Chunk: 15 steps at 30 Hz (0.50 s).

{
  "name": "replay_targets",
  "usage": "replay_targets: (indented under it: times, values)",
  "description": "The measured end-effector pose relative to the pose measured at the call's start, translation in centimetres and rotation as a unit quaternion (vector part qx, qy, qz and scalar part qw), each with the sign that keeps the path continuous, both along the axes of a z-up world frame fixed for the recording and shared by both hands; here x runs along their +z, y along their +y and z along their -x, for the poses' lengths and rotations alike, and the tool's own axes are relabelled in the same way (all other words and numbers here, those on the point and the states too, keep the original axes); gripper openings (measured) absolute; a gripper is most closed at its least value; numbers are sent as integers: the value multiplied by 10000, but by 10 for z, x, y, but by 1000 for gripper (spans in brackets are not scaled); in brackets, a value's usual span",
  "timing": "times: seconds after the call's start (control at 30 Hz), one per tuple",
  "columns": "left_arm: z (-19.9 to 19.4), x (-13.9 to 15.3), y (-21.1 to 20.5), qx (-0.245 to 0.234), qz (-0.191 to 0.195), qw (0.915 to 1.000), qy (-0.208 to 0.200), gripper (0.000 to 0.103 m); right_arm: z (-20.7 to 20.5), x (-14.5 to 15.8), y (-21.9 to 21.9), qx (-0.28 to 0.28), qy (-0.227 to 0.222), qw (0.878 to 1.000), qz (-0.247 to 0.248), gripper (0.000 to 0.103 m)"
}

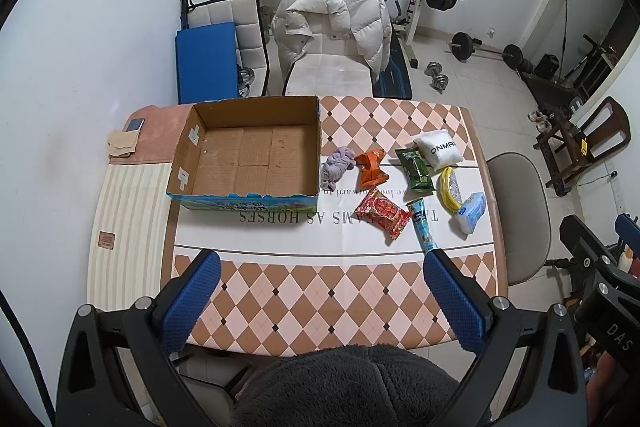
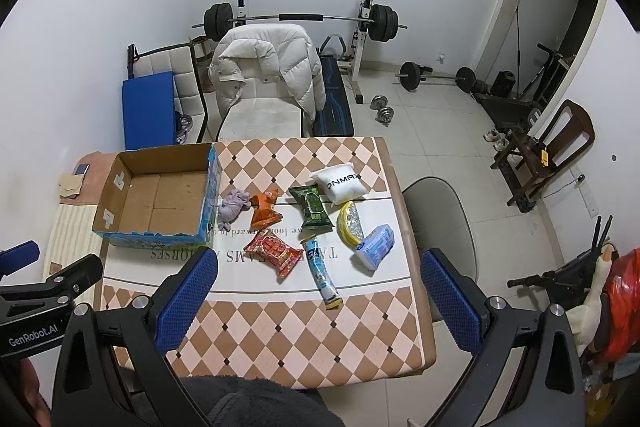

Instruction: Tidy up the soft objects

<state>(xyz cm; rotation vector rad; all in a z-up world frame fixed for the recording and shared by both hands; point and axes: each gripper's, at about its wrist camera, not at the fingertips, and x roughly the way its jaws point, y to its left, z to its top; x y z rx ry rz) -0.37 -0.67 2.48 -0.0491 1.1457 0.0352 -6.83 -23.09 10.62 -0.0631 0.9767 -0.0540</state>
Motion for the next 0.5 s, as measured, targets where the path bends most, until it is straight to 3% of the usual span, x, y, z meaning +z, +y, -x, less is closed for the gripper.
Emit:
replay_targets:
  times: [0.5]
  values:
    - [7, 4, 8, 37, -4, 9999, -111, 103, -1, 3, 4, 3, -25, 10000, -6, 103]
